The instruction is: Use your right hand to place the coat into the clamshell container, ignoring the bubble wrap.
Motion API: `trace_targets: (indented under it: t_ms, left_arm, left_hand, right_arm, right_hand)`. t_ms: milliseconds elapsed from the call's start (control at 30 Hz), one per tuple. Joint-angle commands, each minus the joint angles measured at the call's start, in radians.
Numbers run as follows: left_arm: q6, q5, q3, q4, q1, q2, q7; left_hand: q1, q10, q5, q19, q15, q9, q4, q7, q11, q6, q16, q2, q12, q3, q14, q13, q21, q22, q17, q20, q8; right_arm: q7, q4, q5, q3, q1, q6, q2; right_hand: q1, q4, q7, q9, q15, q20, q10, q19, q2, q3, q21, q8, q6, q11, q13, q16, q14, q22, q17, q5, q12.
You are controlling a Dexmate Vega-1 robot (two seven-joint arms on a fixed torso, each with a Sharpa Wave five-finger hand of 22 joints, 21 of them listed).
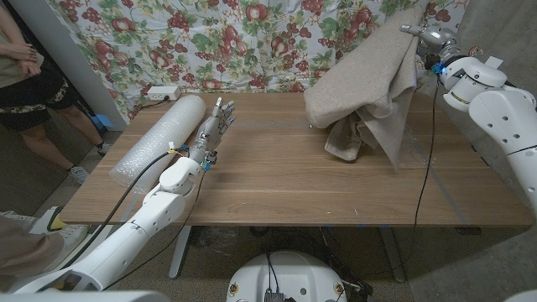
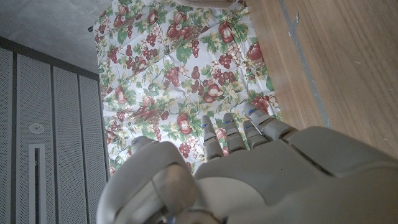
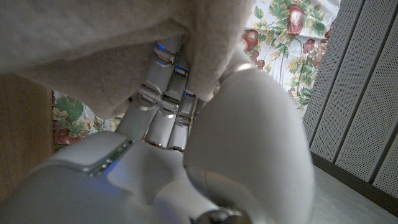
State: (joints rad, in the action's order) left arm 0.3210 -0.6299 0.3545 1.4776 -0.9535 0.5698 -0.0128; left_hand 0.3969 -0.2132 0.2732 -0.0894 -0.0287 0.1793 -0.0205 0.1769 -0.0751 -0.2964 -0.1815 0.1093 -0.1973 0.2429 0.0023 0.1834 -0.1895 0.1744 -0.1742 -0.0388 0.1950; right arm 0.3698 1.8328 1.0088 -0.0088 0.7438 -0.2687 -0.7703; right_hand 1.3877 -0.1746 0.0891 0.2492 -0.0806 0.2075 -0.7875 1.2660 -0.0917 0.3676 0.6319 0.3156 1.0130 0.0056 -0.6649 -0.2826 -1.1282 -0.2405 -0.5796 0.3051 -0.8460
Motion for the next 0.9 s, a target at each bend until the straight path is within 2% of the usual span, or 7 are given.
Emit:
trace_targets:
  t_ms: [33, 900]
  left_arm:
    - [-0.002, -0.003, 0.000, -0.006, 0.002, 0.002, -0.003]
    - [-0.014, 0.001, 0.006, -0.008, 0.012, 0.002, -0.006]
  left_hand:
    - [-0.007, -0.004, -0.001, 0.002, -0.067, 0.006, 0.002, 0.000, 0.000, -0.003, -0.003, 0.001, -0.006, 0.001, -0.006, 0.003, -0.007, 0.004, -0.004, -0.063, 0.000]
    - [-0.007, -0.006, -0.002, 0.002, -0.066, 0.006, 0.003, 0.001, 0.002, -0.006, -0.004, 0.001, -0.007, 0.001, -0.005, 0.003, -0.007, 0.004, -0.004, -0.064, 0.000]
  right_arm:
    - [-0.002, -0.021, 0.015, 0.013, 0.014, 0.010, 0.000]
    - [-0.003, -0.079, 0.074, 0.074, 0.073, 0.043, 0.019]
  right_hand:
    - [0.011, 0.003, -0.030, 0.120, -0.145, 0.021, -0.010, -0.024, -0.001, 0.223, 0.010, 0.004, 0.087, -0.006, -0.001, 0.002, -0.133, -0.003, -0.004, 0.003, 0.003]
    - [0.010, 0.003, -0.035, 0.126, -0.144, 0.022, -0.006, -0.035, -0.002, 0.227, 0.030, -0.004, 0.090, -0.008, -0.009, 0.004, -0.130, 0.000, -0.008, 0.002, 0.009]
